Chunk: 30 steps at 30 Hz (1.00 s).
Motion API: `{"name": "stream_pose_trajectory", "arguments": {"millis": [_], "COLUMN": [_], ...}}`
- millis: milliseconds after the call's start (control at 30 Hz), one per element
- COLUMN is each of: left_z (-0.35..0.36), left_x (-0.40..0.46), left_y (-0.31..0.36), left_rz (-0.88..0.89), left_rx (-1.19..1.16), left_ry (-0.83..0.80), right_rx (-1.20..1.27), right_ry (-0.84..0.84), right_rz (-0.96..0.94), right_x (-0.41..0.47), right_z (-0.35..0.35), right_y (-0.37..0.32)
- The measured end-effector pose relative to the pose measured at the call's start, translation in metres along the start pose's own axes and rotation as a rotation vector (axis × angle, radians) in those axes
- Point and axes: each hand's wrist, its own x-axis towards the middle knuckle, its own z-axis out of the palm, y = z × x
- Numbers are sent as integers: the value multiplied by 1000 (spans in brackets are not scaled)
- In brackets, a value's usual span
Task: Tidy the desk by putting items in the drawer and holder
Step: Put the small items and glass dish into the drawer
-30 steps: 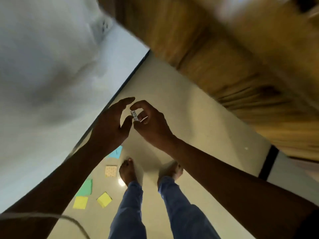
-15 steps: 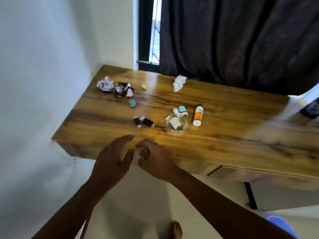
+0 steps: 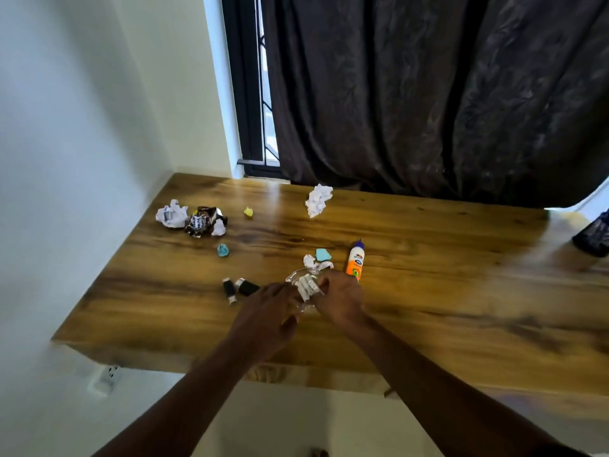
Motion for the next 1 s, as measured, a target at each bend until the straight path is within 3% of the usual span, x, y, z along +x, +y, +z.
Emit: {"name": "stream_pose_trajectory", "arguments": {"millis": [333, 633, 1000], "left_z": [30, 29, 26], "left_x": [67, 86, 88], "left_y": [14, 28, 34], "left_rz": [-111, -210, -220], "left_rx": [177, 256, 246], "left_ry": [-86, -116, -34], "right_rx": [-262, -437, -512], "right_ry": [-164, -155, -177], "right_rz": [-175, -360, -385], "right_x": [57, 62, 66], "right_z": [5, 15, 19], "right_y": [16, 23, 24]}}
